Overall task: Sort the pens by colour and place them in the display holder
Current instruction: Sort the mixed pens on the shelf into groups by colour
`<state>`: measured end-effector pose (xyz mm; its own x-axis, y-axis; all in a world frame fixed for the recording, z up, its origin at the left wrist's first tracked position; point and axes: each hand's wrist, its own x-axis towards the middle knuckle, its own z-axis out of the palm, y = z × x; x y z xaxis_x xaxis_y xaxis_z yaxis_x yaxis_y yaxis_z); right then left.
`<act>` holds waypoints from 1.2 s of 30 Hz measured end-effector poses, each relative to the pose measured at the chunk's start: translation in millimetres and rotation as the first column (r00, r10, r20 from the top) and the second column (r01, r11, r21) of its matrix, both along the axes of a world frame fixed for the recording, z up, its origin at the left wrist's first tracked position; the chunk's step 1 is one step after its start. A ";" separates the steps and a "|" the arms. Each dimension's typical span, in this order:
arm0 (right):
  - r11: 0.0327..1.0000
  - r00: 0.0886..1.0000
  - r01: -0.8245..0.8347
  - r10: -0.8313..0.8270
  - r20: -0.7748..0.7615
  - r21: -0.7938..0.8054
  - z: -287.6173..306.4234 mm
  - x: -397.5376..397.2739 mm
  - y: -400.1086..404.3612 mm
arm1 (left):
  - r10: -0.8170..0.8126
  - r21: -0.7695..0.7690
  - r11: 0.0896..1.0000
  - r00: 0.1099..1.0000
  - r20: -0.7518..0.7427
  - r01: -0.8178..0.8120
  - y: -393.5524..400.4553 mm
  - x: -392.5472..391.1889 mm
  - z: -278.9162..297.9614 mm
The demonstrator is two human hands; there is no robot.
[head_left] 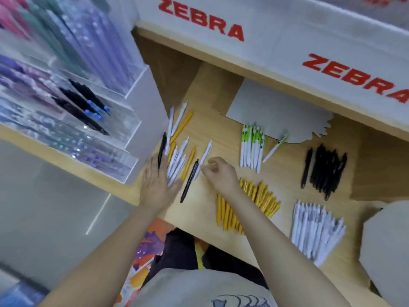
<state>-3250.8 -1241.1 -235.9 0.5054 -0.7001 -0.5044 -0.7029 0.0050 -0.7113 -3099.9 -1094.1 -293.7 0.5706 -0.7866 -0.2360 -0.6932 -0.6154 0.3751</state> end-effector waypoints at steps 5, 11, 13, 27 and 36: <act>0.994 0.986 0.101 -0.093 -0.136 0.050 -21.8 43.2 5.7 | -0.017 -0.014 1.000 0.999 -0.047 0.017 -4.2 8.3 -10.7; 0.981 0.975 0.186 -0.178 -0.130 0.052 -38.4 72.7 3.7 | 0.014 -0.101 0.995 1.000 0.028 -0.012 -13.1 3.7 -9.3; 0.977 0.973 0.204 -0.195 -0.124 0.058 -38.0 79.2 5.4 | 0.024 -0.157 0.987 1.000 0.014 -0.022 -16.5 7.6 -10.1; 0.940 0.943 0.326 -0.316 -0.106 0.097 -35.3 84.2 34.2 | 0.070 -0.114 0.987 0.938 -0.339 -0.115 -23.8 25.7 -1.2; 0.872 0.907 0.420 -0.408 -0.101 0.249 -36.2 93.6 41.9 | 0.047 0.070 0.997 0.936 -0.349 -0.023 -34.4 31.4 17.0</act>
<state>-3157.2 -1199.2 -272.1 0.1710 -0.6815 -0.7116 -0.6262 0.4825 -0.6124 -3068.4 -1128.6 -276.7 0.4693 -0.7443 -0.4751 -0.5024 -0.6676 0.5495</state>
